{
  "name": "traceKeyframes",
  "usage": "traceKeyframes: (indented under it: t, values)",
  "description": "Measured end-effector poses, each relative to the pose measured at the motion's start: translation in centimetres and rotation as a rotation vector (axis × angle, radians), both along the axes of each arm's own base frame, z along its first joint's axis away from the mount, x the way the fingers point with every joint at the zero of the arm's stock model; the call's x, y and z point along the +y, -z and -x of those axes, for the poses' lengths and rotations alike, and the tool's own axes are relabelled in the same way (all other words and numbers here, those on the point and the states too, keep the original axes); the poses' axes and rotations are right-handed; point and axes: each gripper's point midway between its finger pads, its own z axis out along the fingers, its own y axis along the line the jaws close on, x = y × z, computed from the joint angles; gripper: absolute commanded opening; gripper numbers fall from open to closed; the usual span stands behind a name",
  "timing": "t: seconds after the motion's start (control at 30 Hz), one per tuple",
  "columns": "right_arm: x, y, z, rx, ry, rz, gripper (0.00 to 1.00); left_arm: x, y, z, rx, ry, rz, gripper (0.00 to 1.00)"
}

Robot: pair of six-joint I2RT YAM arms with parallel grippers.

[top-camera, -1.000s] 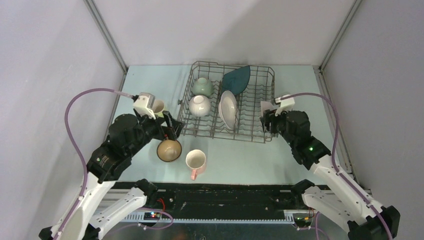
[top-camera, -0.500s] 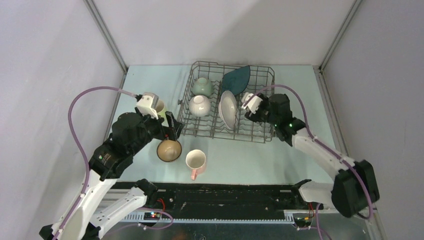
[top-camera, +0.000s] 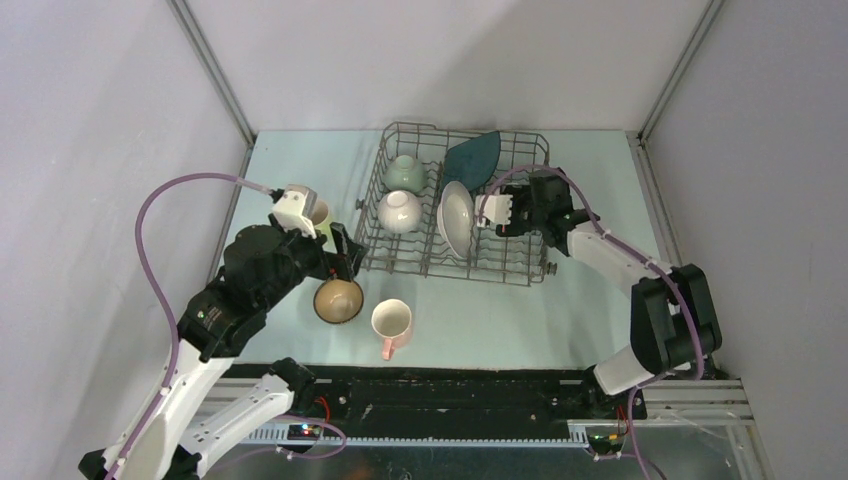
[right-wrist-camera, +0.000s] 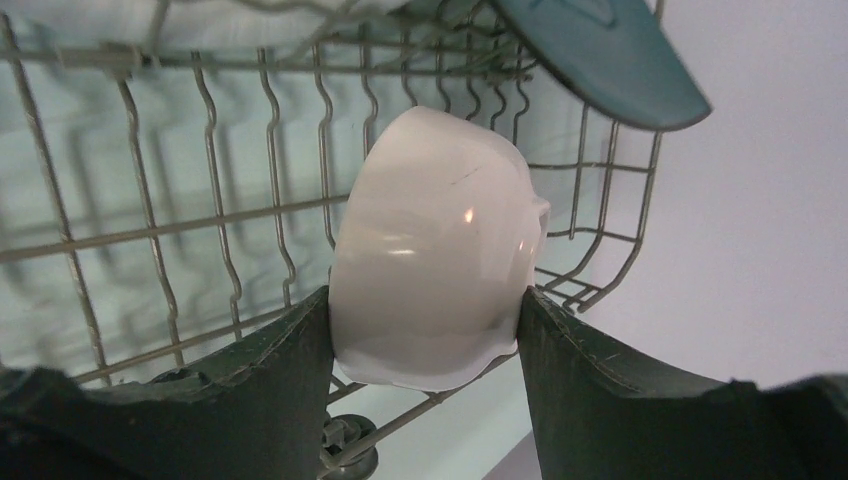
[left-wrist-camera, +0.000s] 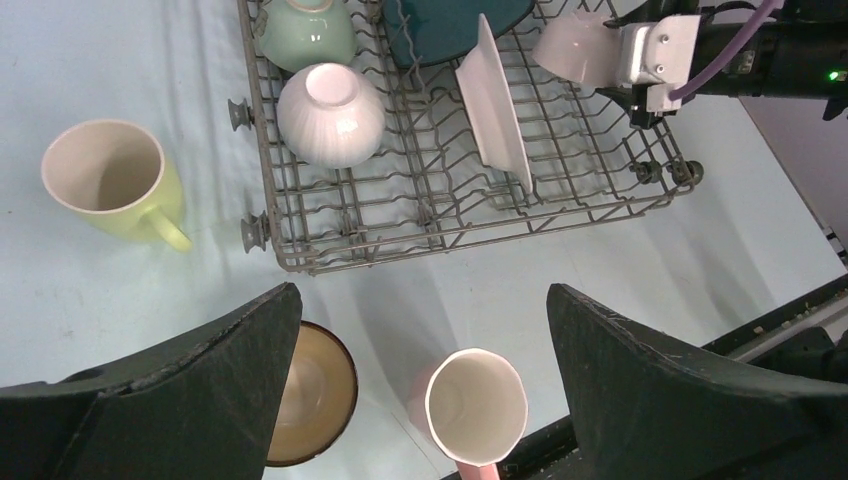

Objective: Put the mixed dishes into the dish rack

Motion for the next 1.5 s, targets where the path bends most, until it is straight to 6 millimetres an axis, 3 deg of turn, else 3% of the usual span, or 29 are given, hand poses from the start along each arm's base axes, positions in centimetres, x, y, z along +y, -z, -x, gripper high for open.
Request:
traceKeyframes:
  t: [0.13,0.33,0.57,0.87,1.17,1.2,1.27,1.3,1.43,1.47,1.5]
  values:
    - [-1.3,1.9,-1.0,0.023,0.019,0.052,0.0,0.2,0.1,-0.2,0.001,-0.012,-0.005,1.0]
    - [-2.2,2.6,-5.2,-0.064,0.055,0.107,0.0,0.0,0.6,-0.5,0.019,-0.016,-0.017,1.0]
    - [-2.9,5.1,-9.0,-0.125,0.061,0.165,0.0,0.0,1.0,-0.8,0.029,-0.025,-0.028,1.0]
    - [-3.9,5.1,-13.4,-0.206,0.092,0.186,0.0,-0.1,1.6,-1.3,0.05,-0.036,-0.048,1.0]
    - [-3.7,6.6,-15.0,-0.21,0.074,0.194,0.02,-0.1,1.7,-1.5,0.054,-0.04,-0.05,1.0]
    - [-3.7,7.0,-15.0,-0.202,0.069,0.191,0.06,-0.1,1.8,-1.5,0.055,-0.04,-0.05,1.0]
    - [-3.5,7.7,-14.8,-0.187,0.056,0.187,0.28,-0.1,1.9,-1.5,0.06,-0.041,-0.051,1.0]
    - [-3.6,7.7,-14.8,-0.184,0.055,0.186,0.46,-0.1,1.9,-1.6,0.061,-0.041,-0.051,1.0]
    - [-3.7,7.7,-14.9,-0.166,0.046,0.176,0.65,-0.2,2.1,-1.6,0.069,-0.042,-0.052,1.0]
    - [-3.7,7.7,-14.9,-0.163,0.044,0.175,0.83,-0.2,2.1,-1.7,0.069,-0.043,-0.052,1.0]
    - [-3.7,7.8,-14.9,-0.159,0.043,0.174,0.91,-0.2,2.1,-1.7,0.07,-0.043,-0.052,1.0]
